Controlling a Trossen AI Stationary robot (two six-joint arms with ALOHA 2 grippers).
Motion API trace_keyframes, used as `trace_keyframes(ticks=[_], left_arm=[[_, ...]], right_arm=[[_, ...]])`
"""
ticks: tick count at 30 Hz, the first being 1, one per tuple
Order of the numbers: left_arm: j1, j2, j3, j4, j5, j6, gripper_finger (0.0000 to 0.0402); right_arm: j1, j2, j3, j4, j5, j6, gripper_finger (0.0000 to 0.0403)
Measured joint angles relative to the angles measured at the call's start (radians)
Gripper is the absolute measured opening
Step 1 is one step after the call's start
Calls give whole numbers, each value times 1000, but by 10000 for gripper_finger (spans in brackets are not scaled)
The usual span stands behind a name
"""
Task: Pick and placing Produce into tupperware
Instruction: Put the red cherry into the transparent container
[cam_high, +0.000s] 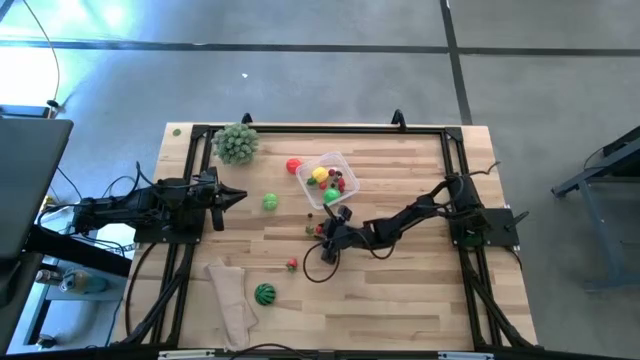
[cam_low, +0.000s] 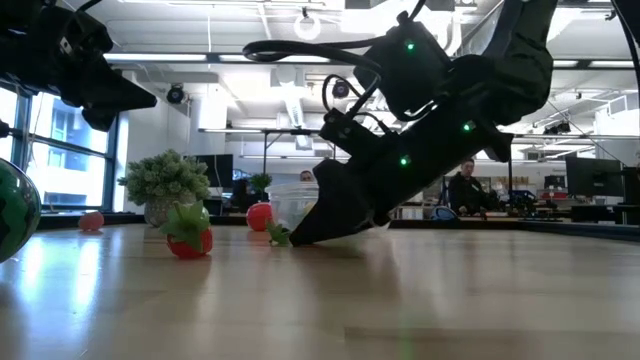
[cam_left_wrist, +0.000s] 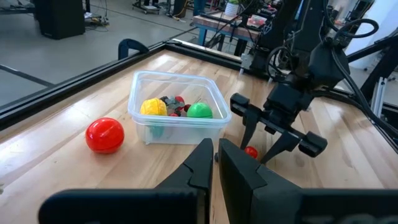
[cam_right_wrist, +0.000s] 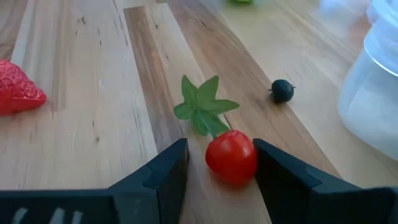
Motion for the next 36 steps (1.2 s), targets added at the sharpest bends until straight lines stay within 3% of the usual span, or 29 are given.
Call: trace_keyframes(ticks=[15,30,36], left_arm=[[0,0,0,0,0,0,17],[0,0,0,0,0,0,17],[0,0,0,0,0,0,17]], right_arm=[[-2,0,0,-27,-14,23,135],[-2,0,-1,-40,-15,31,131],[-2,0,-1,-40,-27,31,106]])
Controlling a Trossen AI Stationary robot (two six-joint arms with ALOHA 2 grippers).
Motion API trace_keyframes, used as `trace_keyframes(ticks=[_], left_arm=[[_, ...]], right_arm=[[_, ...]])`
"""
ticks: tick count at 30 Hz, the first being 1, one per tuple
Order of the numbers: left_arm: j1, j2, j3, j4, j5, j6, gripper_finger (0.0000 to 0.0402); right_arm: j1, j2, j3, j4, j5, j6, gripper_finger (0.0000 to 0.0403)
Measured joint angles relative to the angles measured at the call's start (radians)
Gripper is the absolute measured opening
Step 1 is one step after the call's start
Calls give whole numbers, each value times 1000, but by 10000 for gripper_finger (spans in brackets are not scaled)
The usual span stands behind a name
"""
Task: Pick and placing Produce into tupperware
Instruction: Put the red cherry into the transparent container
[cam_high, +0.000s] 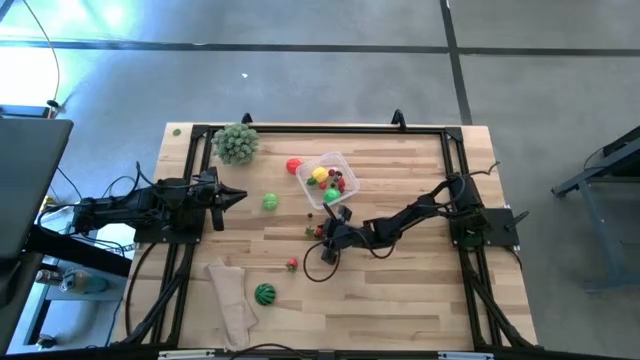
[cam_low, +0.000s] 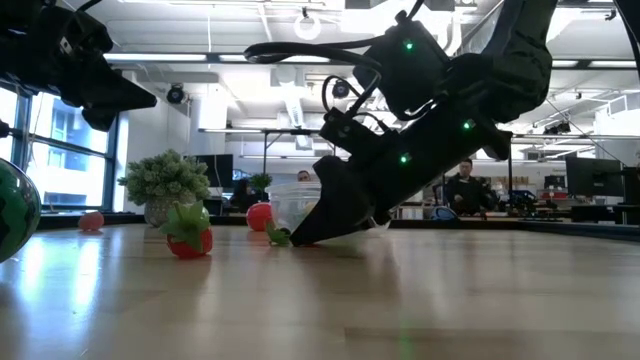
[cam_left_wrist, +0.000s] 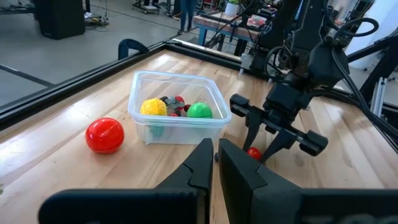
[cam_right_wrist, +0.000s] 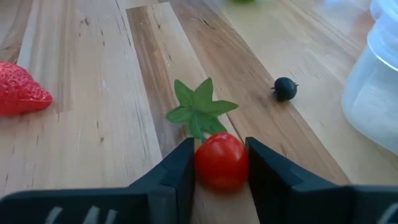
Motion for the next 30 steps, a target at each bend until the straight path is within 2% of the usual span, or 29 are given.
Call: trace_keyframes(ticks=[19,30], left_arm=[[0,0,0,0,0,0,17],[0,0,0,0,0,0,17]], right_arm=[[1,-11,-2,6,-17,-22,102],[59,-172,-3,-114,-6,-68,102]])
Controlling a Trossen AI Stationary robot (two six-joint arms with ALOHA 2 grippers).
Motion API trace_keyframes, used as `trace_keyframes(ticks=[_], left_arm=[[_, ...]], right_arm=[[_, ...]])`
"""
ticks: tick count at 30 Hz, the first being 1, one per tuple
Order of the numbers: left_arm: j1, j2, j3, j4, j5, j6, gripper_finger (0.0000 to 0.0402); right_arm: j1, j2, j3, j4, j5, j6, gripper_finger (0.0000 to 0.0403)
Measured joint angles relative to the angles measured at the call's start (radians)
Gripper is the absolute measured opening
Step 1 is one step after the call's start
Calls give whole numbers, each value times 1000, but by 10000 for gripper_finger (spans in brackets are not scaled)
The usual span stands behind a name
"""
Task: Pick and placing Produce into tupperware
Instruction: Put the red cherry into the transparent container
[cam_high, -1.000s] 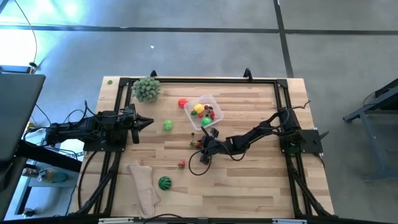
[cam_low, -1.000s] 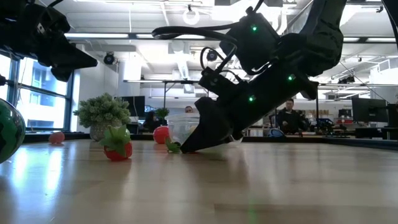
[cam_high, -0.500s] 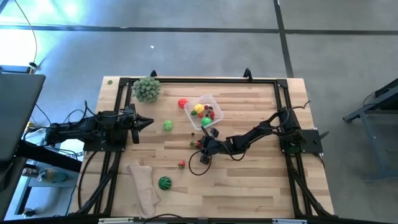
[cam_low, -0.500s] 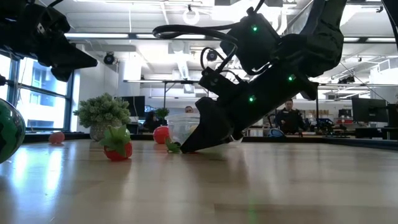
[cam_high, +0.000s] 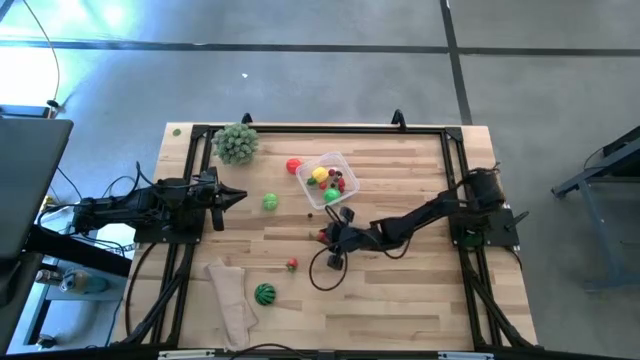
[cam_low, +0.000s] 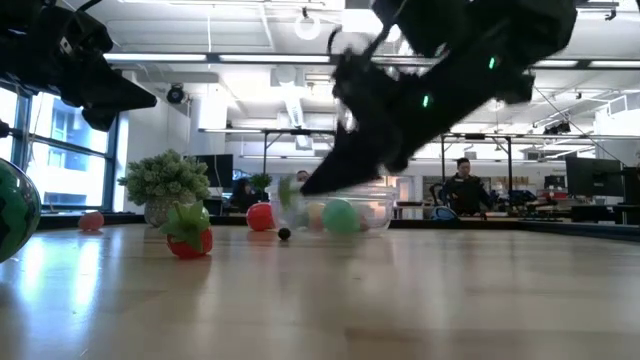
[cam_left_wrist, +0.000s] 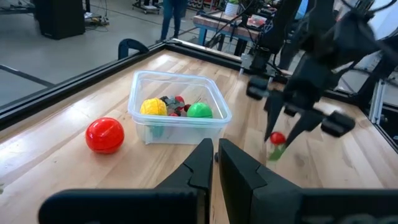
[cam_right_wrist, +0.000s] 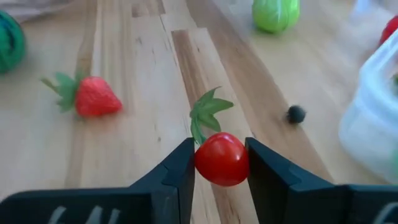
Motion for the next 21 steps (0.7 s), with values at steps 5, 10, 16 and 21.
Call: trace_keyframes(ticks=[5,10,16,21], left_arm=[[0,0,0,0,0,0,17],[0,0,0,1,0,0,17],[0,0,0,0,0,0,17],[0,0,0,0,0,0,17]], right_arm=[[41,-131,0,-48,62,-78,102],[64,-290,0,-62,143,-213,103],[27,-467,11,-83,206,-370,103],[-62,-516,118,-268,197,-390,103]])
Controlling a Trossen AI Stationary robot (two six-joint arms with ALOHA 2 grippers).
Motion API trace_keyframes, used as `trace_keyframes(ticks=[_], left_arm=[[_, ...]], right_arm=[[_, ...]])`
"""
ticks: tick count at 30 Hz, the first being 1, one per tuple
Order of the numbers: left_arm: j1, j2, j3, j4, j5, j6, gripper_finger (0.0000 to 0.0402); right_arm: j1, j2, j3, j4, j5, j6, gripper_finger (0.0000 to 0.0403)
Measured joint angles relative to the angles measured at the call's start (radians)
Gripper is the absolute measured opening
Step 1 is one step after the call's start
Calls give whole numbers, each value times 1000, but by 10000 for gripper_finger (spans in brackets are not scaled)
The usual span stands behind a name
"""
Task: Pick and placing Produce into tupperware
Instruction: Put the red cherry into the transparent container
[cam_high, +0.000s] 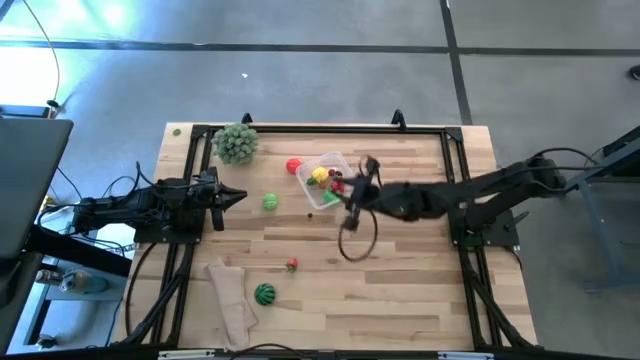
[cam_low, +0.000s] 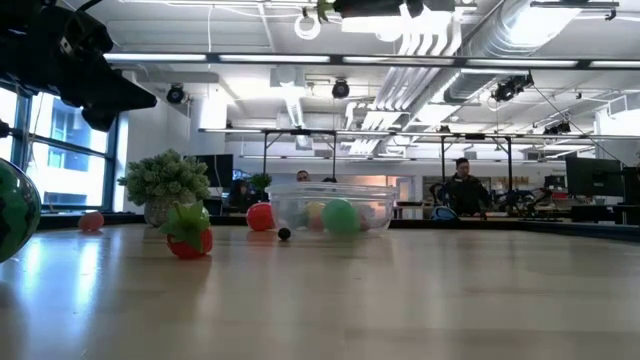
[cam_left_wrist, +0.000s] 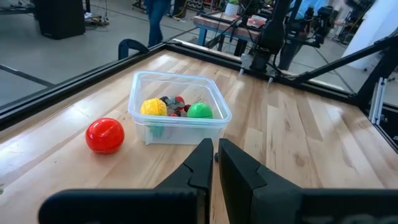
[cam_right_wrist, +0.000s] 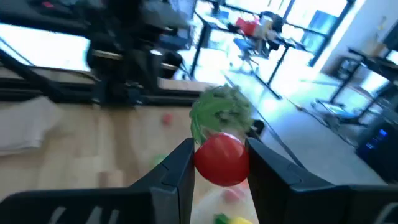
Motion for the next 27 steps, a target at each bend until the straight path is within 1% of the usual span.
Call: trace_keyframes(ticks=[2,6,10,13,15,18,21,24,27], left_arm=[[0,0,0,0,0,0,17],[0,0,0,0,0,0,17],[0,0,0,-1,0,0,17],[0,0,0,0,0,0,17],[0,0,0,0,0,0,17],[0,0,0,0,0,0,17],[0,0,0,0,0,0,17],[0,0,0,0,0,0,17],[0,0,0,0,0,0,17]], right_arm=[[-49,8,72,-114,-33,7,103],[-163,62,216,-320,-151,66,103],[-284,154,331,-536,-312,156,103],[-360,244,381,-638,-428,189,103],[-396,311,399,-663,-475,185,103],[-442,398,421,-676,-508,178,103],[-483,462,436,-676,-508,168,103],[-518,499,439,-706,-478,181,103],[-546,520,440,-748,-477,184,103]])
